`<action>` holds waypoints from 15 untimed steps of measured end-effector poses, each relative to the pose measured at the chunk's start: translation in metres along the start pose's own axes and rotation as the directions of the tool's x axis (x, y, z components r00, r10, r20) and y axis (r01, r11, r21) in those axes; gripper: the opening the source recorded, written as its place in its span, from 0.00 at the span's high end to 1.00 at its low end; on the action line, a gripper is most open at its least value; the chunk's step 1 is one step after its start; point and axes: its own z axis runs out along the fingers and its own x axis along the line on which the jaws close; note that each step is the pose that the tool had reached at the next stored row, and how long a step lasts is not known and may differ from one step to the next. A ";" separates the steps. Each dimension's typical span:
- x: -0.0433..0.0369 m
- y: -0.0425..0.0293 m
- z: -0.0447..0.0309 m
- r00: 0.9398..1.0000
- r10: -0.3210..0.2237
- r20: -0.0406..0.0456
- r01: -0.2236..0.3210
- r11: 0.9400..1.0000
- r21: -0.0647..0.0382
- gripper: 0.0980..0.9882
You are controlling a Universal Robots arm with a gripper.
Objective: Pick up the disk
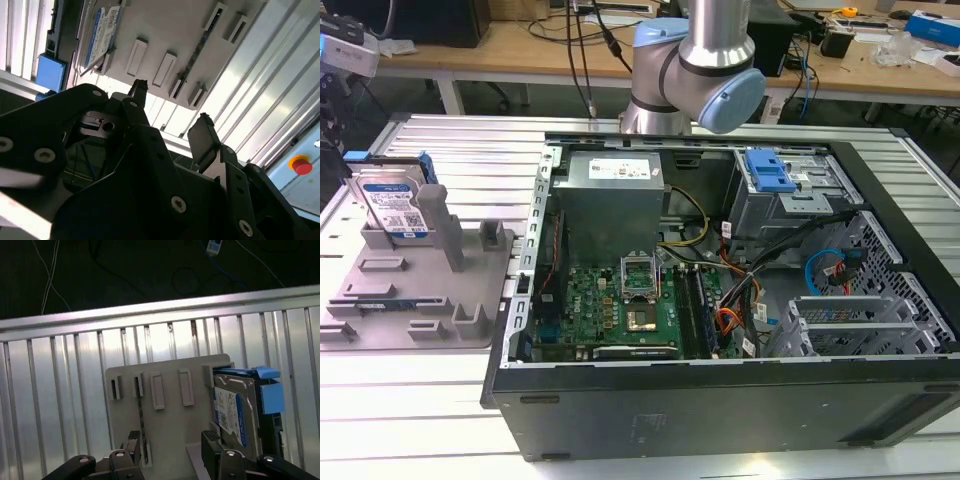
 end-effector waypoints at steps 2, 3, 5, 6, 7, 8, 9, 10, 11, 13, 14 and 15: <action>0.0000 0.0000 0.0001 1.000 -0.006 0.000 0.006 1.000 0.000 0.44; 0.0000 0.0000 0.0000 1.000 -0.006 0.000 0.006 1.000 0.000 0.44; 0.0000 0.0000 0.0000 1.000 -0.007 0.000 0.007 1.000 0.000 0.44; 0.0000 0.0000 0.0000 1.000 -0.007 0.000 0.007 1.000 0.000 0.44; 0.0000 0.0000 0.0000 1.000 -0.008 0.000 0.008 1.000 0.000 0.44; 0.0000 0.0000 0.0000 1.000 -0.008 0.000 0.008 1.000 0.000 0.44; 0.0000 0.0000 0.0000 1.000 -0.008 0.000 0.008 1.000 0.000 0.44; 0.0000 0.0000 0.0000 1.000 -0.009 0.000 0.009 1.000 0.000 0.44; -0.0001 0.0000 0.0001 1.000 -0.009 0.000 0.009 1.000 0.000 0.44; -0.0036 0.0006 0.0002 1.000 -0.009 0.000 0.009 1.000 0.001 0.44; -0.0070 0.0014 0.0001 1.000 -0.009 -0.001 0.009 1.000 0.001 0.44; -0.0124 0.0027 0.0001 1.000 -0.009 -0.002 0.009 1.000 0.001 0.44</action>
